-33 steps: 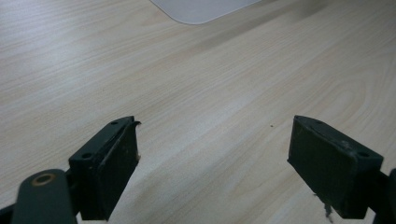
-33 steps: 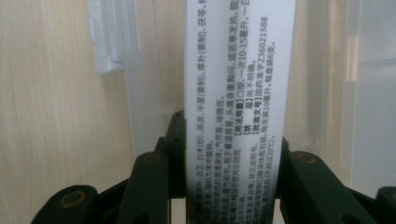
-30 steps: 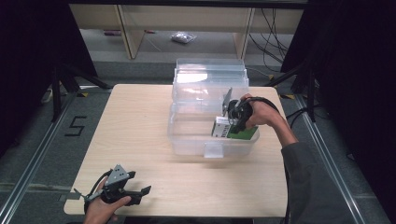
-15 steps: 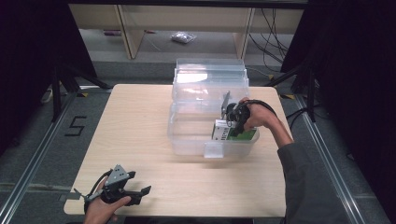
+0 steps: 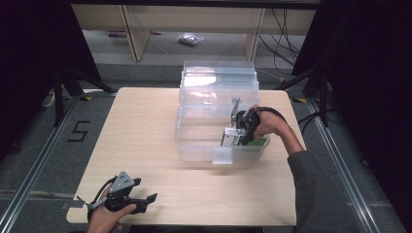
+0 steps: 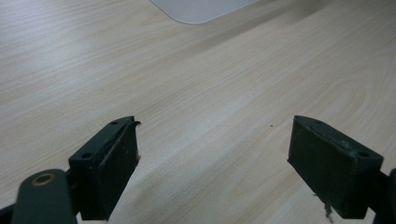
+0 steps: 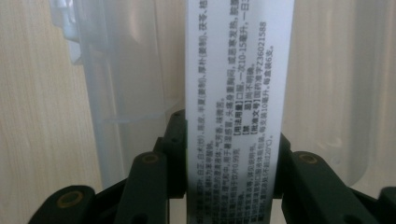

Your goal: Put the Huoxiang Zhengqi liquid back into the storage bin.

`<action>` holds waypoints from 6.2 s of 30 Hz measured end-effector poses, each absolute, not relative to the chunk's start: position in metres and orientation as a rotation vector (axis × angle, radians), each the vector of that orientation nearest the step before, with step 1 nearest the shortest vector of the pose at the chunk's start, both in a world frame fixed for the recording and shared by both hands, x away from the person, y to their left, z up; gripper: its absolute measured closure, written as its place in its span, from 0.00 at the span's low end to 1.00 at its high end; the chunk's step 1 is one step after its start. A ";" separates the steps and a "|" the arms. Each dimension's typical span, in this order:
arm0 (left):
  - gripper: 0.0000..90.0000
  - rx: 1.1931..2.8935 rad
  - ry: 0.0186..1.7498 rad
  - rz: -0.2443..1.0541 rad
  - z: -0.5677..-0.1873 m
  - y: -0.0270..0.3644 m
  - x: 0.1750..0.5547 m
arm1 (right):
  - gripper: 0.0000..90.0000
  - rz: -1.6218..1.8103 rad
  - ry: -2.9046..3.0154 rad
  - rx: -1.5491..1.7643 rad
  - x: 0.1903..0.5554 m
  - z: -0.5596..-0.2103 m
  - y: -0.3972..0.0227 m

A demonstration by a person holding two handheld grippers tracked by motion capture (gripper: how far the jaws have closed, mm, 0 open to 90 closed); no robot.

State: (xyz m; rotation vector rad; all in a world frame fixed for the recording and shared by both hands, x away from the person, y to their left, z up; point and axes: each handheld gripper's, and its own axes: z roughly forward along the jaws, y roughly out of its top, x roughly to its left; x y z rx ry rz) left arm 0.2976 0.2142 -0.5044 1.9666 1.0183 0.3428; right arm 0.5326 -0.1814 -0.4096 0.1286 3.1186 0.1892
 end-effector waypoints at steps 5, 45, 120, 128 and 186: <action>0.17 1.965 1.019 0.342 -0.504 0.214 0.297 | 0.69 0.161 3.113 0.103 0.533 -0.410 -0.181; 0.17 1.956 1.028 0.345 -0.504 0.214 0.297 | 0.32 0.751 2.788 0.836 0.504 -0.349 -0.211; 0.17 1.955 1.025 0.349 -0.504 0.214 0.297 | 0.20 1.188 2.469 1.056 0.395 -0.382 -0.203; 0.17 1.963 1.015 0.348 -0.504 0.215 0.298 | 0.19 1.201 2.478 1.034 0.390 -0.391 -0.202; 0.17 1.948 1.016 0.348 -0.503 0.213 0.296 | 0.19 1.160 2.464 1.048 0.351 -0.443 -0.214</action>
